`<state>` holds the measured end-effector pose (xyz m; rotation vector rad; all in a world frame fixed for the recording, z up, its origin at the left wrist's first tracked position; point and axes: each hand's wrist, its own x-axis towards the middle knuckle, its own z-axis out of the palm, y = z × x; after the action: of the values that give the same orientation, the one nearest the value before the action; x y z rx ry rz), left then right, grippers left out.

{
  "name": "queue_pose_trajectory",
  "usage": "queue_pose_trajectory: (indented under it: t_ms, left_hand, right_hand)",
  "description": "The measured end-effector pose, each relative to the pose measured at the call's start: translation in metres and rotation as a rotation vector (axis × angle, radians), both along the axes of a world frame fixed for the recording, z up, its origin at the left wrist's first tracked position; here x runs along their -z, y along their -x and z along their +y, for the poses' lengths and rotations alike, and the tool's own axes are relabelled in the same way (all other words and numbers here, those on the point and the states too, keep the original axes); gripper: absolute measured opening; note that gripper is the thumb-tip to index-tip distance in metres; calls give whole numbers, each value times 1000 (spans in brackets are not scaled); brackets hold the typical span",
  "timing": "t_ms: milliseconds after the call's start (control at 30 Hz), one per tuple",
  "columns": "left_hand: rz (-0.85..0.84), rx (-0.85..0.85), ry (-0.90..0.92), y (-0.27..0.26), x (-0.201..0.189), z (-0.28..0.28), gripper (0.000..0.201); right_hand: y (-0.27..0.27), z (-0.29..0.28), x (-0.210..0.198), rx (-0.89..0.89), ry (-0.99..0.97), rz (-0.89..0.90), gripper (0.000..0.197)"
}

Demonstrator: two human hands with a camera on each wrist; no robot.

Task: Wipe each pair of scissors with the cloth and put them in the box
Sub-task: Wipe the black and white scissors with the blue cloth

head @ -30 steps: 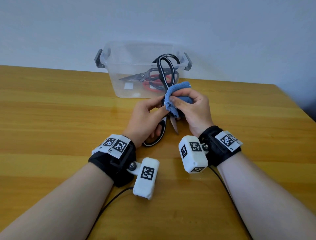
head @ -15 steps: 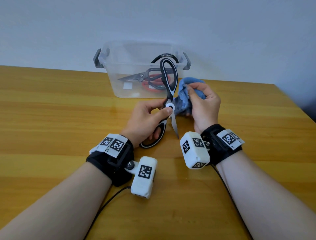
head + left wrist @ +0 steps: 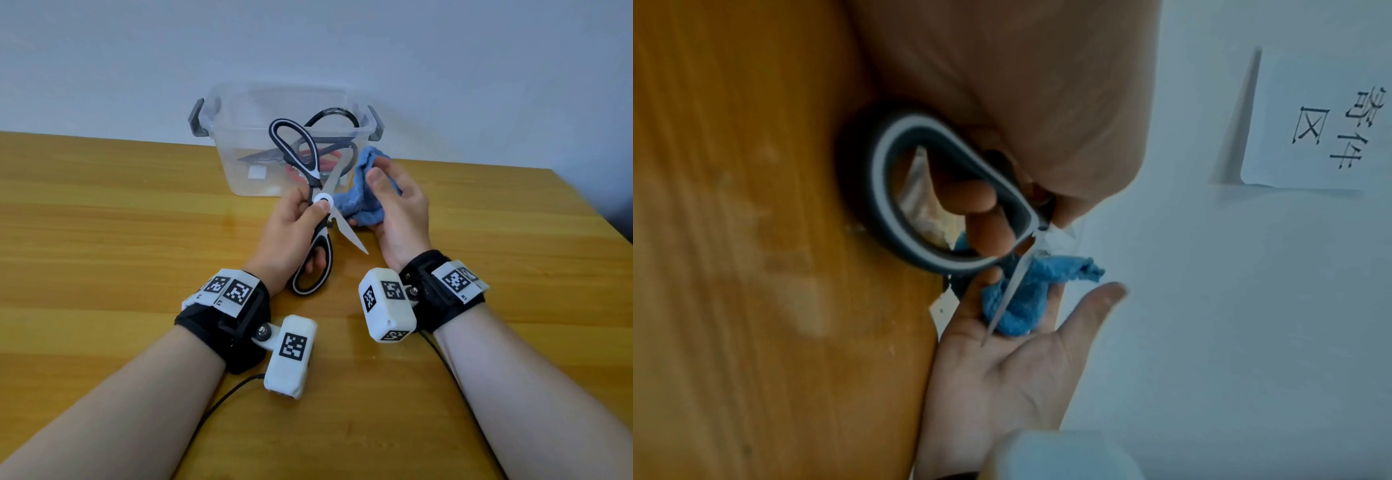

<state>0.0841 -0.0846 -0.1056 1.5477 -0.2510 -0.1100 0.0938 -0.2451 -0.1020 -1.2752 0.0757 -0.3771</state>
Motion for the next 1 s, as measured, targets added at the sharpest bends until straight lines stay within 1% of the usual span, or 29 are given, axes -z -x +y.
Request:
queue_pose_trajectory:
  t_ms: [33, 100, 133, 200, 267, 333, 400, 500, 567, 733, 867, 1000]
  left_hand:
    - [-9, -6, -6, 0, 0, 0, 8]
    - [-34, -28, -21, 0, 0, 0, 22]
    - [-44, -34, -25, -1, 1, 0, 29]
    - [-52, -35, -28, -1, 0, 1, 33]
    - [-42, -32, -21, -1, 1, 1, 33]
    - [-34, -33, -19, -1, 1, 1, 33]
    - [-28, -45, -25, -1, 2, 1, 30]
    - [-33, -44, -19, -2, 2, 2, 19]
    - [-35, -38, -12, -2, 2, 2, 17]
    - [-55, -45, -20, -3, 4, 3, 12]
    - [-79, -28, -35, -3, 4, 3, 13]
    - [-82, -14, -52, -2, 4, 5, 12]
  right_hand:
    - [0, 1, 1, -20, 29, 8, 25]
    - [-1, 1, 4, -28, 81, 35, 36]
    - [-2, 1, 6, -25, 98, 41, 36]
    - [-3, 0, 7, -8, 92, 43, 30]
    - [-3, -1, 7, -15, 60, 31, 21]
    - [-4, -1, 8, -26, 50, 8, 17]
    - [-4, -1, 8, -10, 51, -9, 15]
    - [-4, -2, 8, 9, 74, -16, 12]
    - [-4, -2, 8, 5, 116, -22, 13]
    - [2, 2, 7, -168, 221, -44, 27]
    - [3, 1, 7, -216, 303, -68, 17]
    - [3, 1, 8, -234, 302, -54, 10]
